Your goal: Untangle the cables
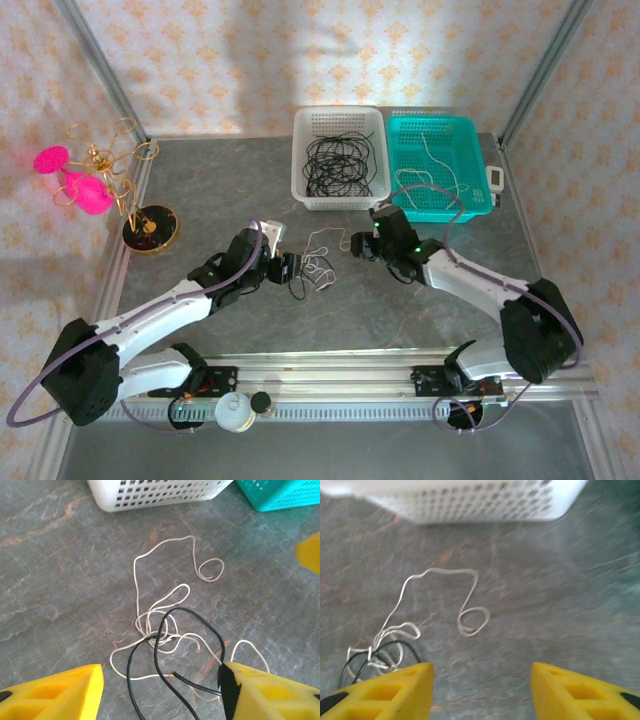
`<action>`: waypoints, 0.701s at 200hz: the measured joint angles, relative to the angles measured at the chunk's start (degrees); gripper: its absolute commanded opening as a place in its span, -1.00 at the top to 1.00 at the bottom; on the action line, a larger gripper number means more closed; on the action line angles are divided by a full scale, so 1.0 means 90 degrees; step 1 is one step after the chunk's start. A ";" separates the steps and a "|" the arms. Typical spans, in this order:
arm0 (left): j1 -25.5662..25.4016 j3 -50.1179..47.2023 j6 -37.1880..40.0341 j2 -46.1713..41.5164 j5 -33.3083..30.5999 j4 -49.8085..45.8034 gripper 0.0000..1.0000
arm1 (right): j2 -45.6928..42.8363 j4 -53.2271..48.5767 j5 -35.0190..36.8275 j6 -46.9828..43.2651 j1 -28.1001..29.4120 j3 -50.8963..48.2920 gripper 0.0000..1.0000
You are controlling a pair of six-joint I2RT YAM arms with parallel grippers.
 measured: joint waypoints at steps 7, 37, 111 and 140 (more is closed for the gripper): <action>0.0000 -0.0002 -0.0039 0.0029 0.0015 0.0000 -0.27 | 0.0194 0.0085 -0.0022 0.0070 0.0034 0.0002 -0.08; 0.0000 -0.0138 -0.0131 -0.0090 0.0109 0.0053 -0.29 | 0.1112 0.0355 0.0027 0.0359 0.0034 0.0136 -0.03; 0.0000 -0.0328 -0.0126 -0.0219 0.0182 0.0039 -0.29 | 0.2380 0.1054 0.0338 0.0622 0.0019 0.0857 0.34; 0.0000 -0.0330 -0.0126 -0.0260 0.0160 0.0029 -0.30 | 0.2611 0.1127 0.0347 0.0755 -0.0022 0.0935 0.48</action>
